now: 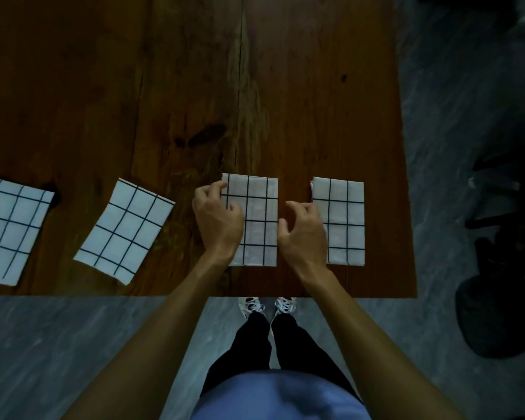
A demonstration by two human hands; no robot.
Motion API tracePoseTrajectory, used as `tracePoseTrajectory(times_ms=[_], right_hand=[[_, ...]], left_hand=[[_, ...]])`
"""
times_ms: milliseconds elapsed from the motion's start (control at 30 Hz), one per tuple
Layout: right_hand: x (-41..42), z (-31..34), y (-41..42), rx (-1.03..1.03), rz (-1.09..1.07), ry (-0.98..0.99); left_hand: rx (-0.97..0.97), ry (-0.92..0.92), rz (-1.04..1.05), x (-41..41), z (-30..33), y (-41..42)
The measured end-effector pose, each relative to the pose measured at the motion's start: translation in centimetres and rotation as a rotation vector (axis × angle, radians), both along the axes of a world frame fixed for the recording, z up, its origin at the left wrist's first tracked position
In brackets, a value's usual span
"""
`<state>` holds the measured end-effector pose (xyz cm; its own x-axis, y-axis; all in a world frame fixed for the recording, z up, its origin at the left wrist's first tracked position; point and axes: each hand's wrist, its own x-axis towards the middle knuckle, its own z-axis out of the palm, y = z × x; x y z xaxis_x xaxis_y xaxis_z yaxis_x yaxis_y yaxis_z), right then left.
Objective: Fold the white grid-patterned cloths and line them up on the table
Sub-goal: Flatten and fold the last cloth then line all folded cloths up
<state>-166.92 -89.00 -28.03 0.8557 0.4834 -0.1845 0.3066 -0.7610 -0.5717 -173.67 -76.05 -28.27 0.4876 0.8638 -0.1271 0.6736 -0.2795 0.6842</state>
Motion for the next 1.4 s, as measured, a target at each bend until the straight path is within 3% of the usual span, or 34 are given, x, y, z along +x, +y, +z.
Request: tracePoseTrajectory(times_ms=[100,200,367,500,667,867,1000,1300,1400], right_hand=[[2.8,0.4,-3.8,-0.101,-0.086,-0.073],[4.9,0.2,-7.2,-0.217,-0.136,-0.141],[5.2,-0.8,-8.7,-0.233,-0.113,-0.071],[4.5,-0.9,-9.2,-0.198,-0.076,-0.093],[3.7,0.5,-7.0,-0.066,-0.007,-0.118],[-4.1,3.7,1.4,0.180,0.353,0.094],[-10.2,3.5,6.1,0.183,0.467,0.218],[-15.6,0.8,14.7,0.041,0.103,0.252],[-16.3,0.3,16.0,0.025,-0.008,0.222]], left_hand=[[-0.012,-0.060,-0.154,0.7,0.9,-3.2],[-0.140,-0.091,-0.308,2.5,1.1,-7.5],[-0.285,-0.006,-0.352,5.4,0.7,-10.9],[-0.284,0.050,-0.372,5.4,0.3,-11.6],[-0.223,0.001,-0.217,3.0,2.6,-9.1],[-0.119,0.033,0.042,-7.1,5.2,-0.5],[-0.088,0.112,0.101,-14.1,5.6,5.7],[-0.043,0.219,-0.168,-19.2,1.2,14.6],[-0.133,0.200,-0.216,-18.7,0.8,15.6]])
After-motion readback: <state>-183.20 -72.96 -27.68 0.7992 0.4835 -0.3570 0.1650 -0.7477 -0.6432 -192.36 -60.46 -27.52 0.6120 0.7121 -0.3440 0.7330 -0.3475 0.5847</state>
